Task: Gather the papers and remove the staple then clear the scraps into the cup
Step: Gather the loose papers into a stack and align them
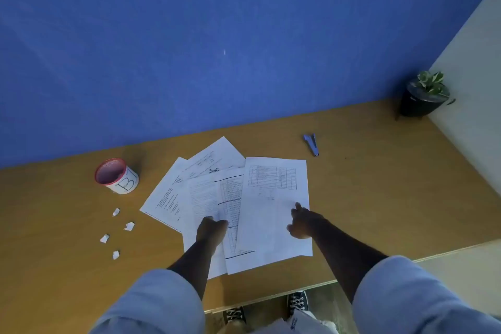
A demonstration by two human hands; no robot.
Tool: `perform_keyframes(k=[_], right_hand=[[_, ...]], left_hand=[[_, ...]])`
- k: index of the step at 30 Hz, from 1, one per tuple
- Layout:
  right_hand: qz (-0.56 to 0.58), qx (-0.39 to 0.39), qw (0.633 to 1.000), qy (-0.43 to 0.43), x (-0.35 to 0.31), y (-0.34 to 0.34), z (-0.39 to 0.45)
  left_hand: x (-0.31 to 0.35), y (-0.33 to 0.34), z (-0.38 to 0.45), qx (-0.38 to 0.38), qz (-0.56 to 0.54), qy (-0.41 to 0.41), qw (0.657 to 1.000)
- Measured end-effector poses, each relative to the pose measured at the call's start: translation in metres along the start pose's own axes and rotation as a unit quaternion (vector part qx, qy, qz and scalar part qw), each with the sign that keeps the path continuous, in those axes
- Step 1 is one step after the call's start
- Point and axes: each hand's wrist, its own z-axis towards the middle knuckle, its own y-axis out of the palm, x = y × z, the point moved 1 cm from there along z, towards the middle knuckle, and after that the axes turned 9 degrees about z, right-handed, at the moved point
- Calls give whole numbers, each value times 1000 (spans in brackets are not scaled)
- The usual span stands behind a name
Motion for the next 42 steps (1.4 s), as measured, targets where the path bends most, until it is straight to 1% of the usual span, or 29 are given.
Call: perform_keyframes(k=[4,6,9,13,18,23,26,29,31,33,35,38,40,42], right_hand=[[-12,-8,1000,16,-2,3,-1],[-25,-12,1000,8,-3,8,0],[-38,-14,999,0,-4,12,-1],[-52,-25,998,-13,-4,12,-1],[-62,-43,996,-46,-4,6,-2],[-55,-56,994,-74,-7,0,-4],[-18,-57,995,-80,-5,-7,-2],[13,-53,996,-76,-4,-16,3],[52,-16,997,-59,-6,-23,7],[118,38,992,-32,-7,-31,12],[197,85,977,-5,-9,-41,15],[306,123,944,27,-12,-55,19],[352,133,925,60,-14,-64,22],[387,135,909,78,-16,-71,26]], left_hand=[[5,2,0,-9,-37,-25,999],[6,5,0,-22,-50,-32,998],[8,11,3,-23,-74,-27,997],[9,16,2,-39,-125,-10,991],[15,18,-2,-34,-163,18,986],[26,22,-6,-12,-136,70,988],[34,24,-8,21,-103,85,991],[40,23,-10,34,-105,97,989],[42,19,-10,36,-101,108,988],[45,13,-8,25,-99,122,987],[48,6,-6,4,-101,142,985],[57,-7,-4,-18,-109,157,981],[61,-14,-4,-41,-138,135,980],[63,-20,-3,-86,-192,105,972]])
